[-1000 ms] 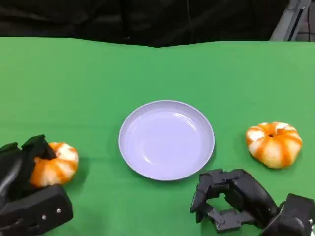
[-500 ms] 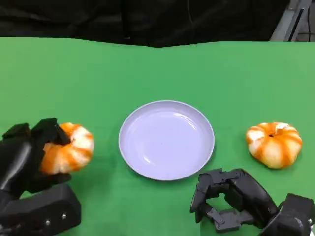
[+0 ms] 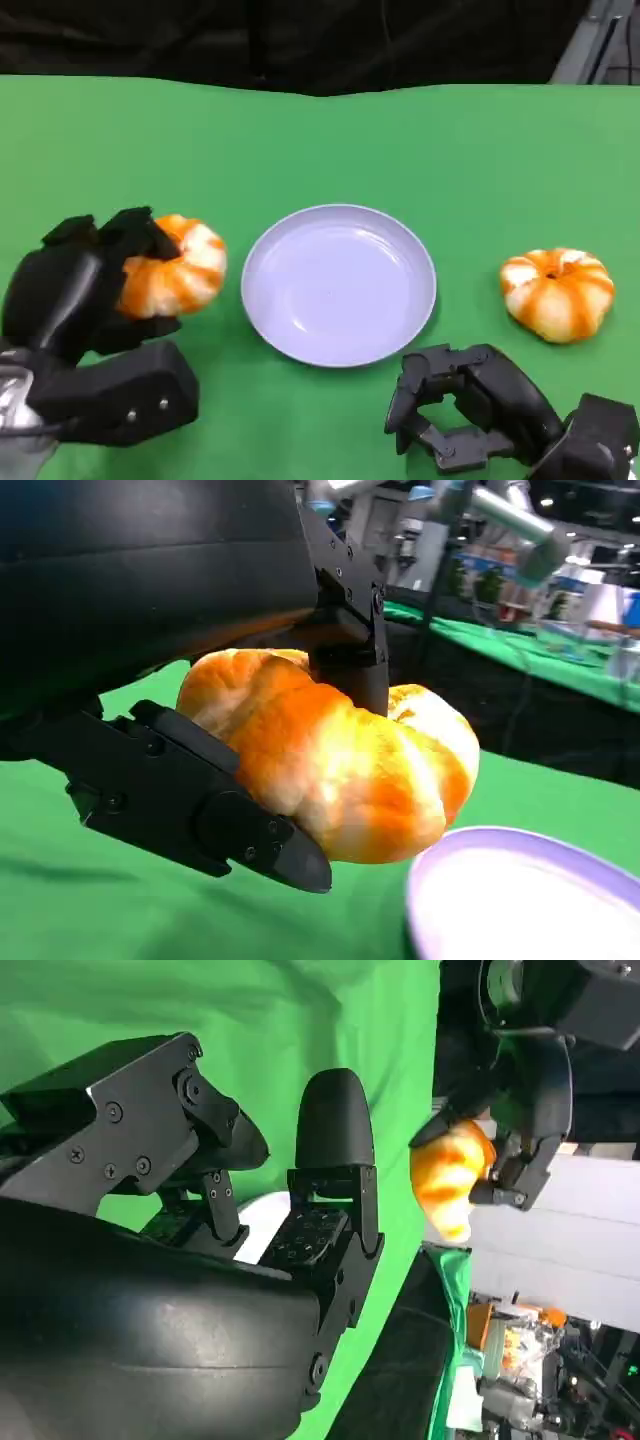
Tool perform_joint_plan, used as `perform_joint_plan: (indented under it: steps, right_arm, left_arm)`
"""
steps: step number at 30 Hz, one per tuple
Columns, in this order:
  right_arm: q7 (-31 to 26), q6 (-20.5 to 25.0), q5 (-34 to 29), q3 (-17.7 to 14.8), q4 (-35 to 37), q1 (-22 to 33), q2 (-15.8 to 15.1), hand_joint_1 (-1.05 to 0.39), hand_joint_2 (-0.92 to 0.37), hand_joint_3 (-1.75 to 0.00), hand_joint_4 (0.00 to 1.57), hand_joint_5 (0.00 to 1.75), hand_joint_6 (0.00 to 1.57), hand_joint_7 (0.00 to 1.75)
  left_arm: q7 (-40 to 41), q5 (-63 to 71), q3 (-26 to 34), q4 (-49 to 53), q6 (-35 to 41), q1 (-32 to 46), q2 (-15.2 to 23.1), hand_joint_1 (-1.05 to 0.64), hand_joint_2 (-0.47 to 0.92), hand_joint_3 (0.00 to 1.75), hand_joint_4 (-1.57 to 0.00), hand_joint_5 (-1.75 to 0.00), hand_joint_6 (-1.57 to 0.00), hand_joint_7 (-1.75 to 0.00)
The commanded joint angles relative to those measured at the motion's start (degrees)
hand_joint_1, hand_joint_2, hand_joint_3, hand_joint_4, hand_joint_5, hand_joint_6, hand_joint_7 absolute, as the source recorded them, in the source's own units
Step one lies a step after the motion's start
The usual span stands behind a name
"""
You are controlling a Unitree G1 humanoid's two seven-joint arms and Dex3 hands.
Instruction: Grasp the bread from the table and place it into the plate.
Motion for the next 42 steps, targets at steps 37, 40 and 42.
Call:
perform_joint_plan:
  steps: [37,40,42]
  right_arm:
    - [-0.26,-0.1,-0.19,-0.22,-1.07,-0.13,-0.35,0.15,-0.56,-1.11,0.96,1.33,0.93,1.06]
    - [-0.38,-0.15,-0.32,-0.18,-1.01,-0.12,-0.3,0.15,-0.56,-1.11,0.96,1.33,0.93,1.06]
    - [-0.51,-0.36,-0.46,-0.15,-0.68,-0.28,-0.2,0.15,-0.56,-1.11,0.96,1.32,0.93,1.06]
  left_arm:
    - [3.23,2.74,-8.74,21.45,-4.98,-17.39,-10.24,-0.09,0.87,0.0,-0.4,-1.75,-0.47,-1.52]
    - [2.67,2.62,-9.34,23.69,-5.14,-18.95,-11.3,-0.08,0.87,0.0,-0.4,-1.74,-0.48,-1.51]
    - [2.47,2.7,-10.99,30.81,-6.46,-23.21,-13.97,-0.09,0.86,0.0,-0.41,-1.71,-0.5,-1.45]
